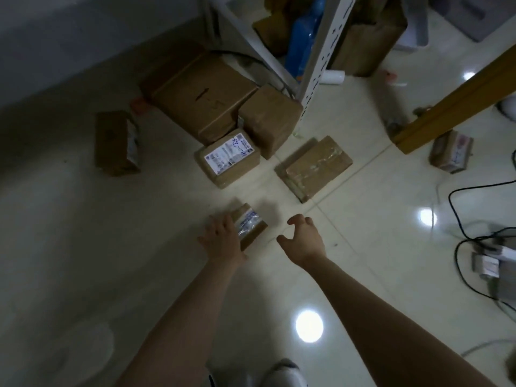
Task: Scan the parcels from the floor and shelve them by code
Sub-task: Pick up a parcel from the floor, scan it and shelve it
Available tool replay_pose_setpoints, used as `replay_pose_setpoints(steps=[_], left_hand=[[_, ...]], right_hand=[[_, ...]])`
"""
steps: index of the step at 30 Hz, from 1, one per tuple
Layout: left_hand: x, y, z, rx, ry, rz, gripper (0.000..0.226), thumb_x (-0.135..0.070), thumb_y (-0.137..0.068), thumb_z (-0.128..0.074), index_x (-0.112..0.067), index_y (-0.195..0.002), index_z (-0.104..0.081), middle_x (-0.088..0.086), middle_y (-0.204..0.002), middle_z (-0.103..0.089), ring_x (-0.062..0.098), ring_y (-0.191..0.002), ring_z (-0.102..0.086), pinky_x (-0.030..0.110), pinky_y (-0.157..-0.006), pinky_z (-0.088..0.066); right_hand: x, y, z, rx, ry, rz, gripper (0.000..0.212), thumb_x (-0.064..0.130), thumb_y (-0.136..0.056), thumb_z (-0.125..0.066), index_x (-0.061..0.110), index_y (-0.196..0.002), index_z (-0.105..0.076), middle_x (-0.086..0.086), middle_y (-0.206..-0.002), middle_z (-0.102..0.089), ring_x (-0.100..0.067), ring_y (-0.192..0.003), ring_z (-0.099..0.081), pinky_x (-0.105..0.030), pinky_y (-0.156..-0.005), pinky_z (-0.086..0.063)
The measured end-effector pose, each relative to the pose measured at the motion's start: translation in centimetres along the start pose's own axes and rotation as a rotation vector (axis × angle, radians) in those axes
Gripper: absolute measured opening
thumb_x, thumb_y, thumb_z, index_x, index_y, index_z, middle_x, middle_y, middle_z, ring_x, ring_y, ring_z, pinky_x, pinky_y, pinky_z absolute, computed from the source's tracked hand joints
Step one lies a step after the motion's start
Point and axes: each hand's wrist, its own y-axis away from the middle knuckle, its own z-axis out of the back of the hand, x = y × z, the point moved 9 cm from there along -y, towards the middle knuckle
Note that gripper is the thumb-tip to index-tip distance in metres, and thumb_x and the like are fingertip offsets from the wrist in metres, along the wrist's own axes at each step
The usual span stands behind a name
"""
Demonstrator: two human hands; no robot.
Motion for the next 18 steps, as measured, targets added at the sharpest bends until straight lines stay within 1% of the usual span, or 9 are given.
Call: replay_pose_setpoints(steps=[1, 3, 5, 6, 8, 10, 13, 16, 18], left_hand=[[0.1, -0.6, -0.7, -0.005, -0.023, 0.004, 0.112, -0.043, -0.086, -0.073, -0.009, -0.157, 0.007, 0.017, -0.164, -0.011, 0.040, -0.148, -0.020, 0.059, -0.113, -0.029], [0.3, -0.9, -1.1, -0.049, -0.050, -0.001, 0.108, -0.041, -0.090, -0.069, -0.006, -0.157, 0.008, 0.019, -0.160, -0.019, 0.038, -0.143, -0.030, 0.050, -0.112, -0.035], [0.1, -0.4, -0.5, -0.069, -0.056, -0.029, 0.105, -0.042, -0.092, -0.067, -0.002, -0.156, 0.006, 0.019, -0.158, -0.020, 0.037, -0.141, -0.032, 0.041, -0.113, -0.034], [0.0, 0.3, 0.1, -0.065, -0.020, -0.042, 0.105, -0.043, -0.092, -0.067, 0.001, -0.155, 0.006, 0.019, -0.158, -0.020, 0.036, -0.141, -0.032, 0.041, -0.113, -0.032], [0.1, 2.6, 2.2, -0.058, 0.196, -0.028, 0.113, -0.042, -0.086, -0.073, 0.003, -0.154, 0.005, 0.021, -0.154, -0.023, 0.039, -0.137, -0.033, 0.042, -0.112, -0.029], [-0.7, 5.5, 5.6, -0.041, 0.524, -0.056, 0.118, -0.033, -0.079, -0.083, 0.001, -0.154, 0.002, 0.020, -0.150, -0.025, 0.040, -0.135, -0.031, 0.043, -0.109, -0.032], [-3.0, 10.6, 11.7, -0.006, 0.846, -0.150, 0.119, -0.026, -0.071, -0.089, -0.003, -0.153, -0.006, 0.016, -0.147, -0.029, 0.032, -0.135, -0.036, 0.042, -0.112, -0.037], [-4.9, 16.9, 18.3, 0.127, 1.180, -0.160, 0.111, -0.035, -0.066, -0.089, -0.013, -0.149, -0.019, 0.007, -0.141, -0.045, 0.023, -0.130, -0.050, 0.042, -0.108, -0.047], [-5.9, 21.6, 22.4, 0.225, 1.339, -0.147, 0.105, -0.041, -0.067, -0.087, -0.018, -0.149, -0.026, 0.005, -0.140, -0.052, 0.022, -0.125, -0.057, 0.041, -0.104, -0.052]], right_hand=[[-0.4, -0.3, -0.1, -0.002, -0.008, -0.003, 0.051, 0.032, -0.092, -0.064, 0.014, -0.136, -0.046, -0.007, -0.138, -0.045, -0.026, -0.110, -0.059, -0.032, -0.085, -0.047], [-0.9, -0.5, -0.1, -0.004, -0.037, -0.003, 0.051, 0.033, -0.090, -0.065, 0.014, -0.134, -0.047, -0.008, -0.135, -0.048, -0.026, -0.110, -0.059, -0.035, -0.090, -0.049], [-1.1, -0.1, 0.7, -0.025, -0.064, -0.006, 0.050, 0.033, -0.090, -0.065, 0.015, -0.133, -0.048, -0.007, -0.133, -0.051, -0.025, -0.110, -0.060, -0.037, -0.090, -0.050], [-1.0, 0.4, 1.3, -0.038, -0.075, -0.013, 0.049, 0.033, -0.090, -0.065, 0.015, -0.133, -0.049, -0.007, -0.133, -0.052, -0.025, -0.110, -0.060, -0.035, -0.088, -0.050], [-0.5, 2.0, 3.0, -0.057, -0.115, -0.037, 0.049, 0.033, -0.090, -0.065, 0.014, -0.133, -0.050, -0.007, -0.132, -0.054, -0.024, -0.111, -0.060, -0.031, -0.083, -0.047], [0.3, 4.4, 5.3, -0.090, -0.189, -0.064, 0.048, 0.031, -0.090, -0.066, 0.013, -0.132, -0.052, -0.008, -0.131, -0.057, -0.025, -0.112, -0.060, -0.031, -0.085, -0.047], [2.6, 9.3, 9.8, -0.136, -0.323, -0.105, 0.045, 0.031, -0.091, -0.066, 0.013, -0.131, -0.053, -0.008, -0.128, -0.059, -0.024, -0.109, -0.061, -0.036, -0.090, -0.050], [5.6, 15.0, 16.0, -0.211, -0.543, -0.126, 0.045, 0.035, -0.092, -0.066, 0.013, -0.128, -0.054, -0.005, -0.122, -0.061, -0.022, -0.107, -0.060, -0.039, -0.094, -0.051], [7.5, 19.3, 20.5, -0.253, -0.721, -0.141, 0.043, 0.036, -0.093, -0.065, 0.012, -0.127, -0.055, -0.004, -0.120, -0.062, -0.021, -0.106, -0.061, -0.038, -0.093, -0.052]])
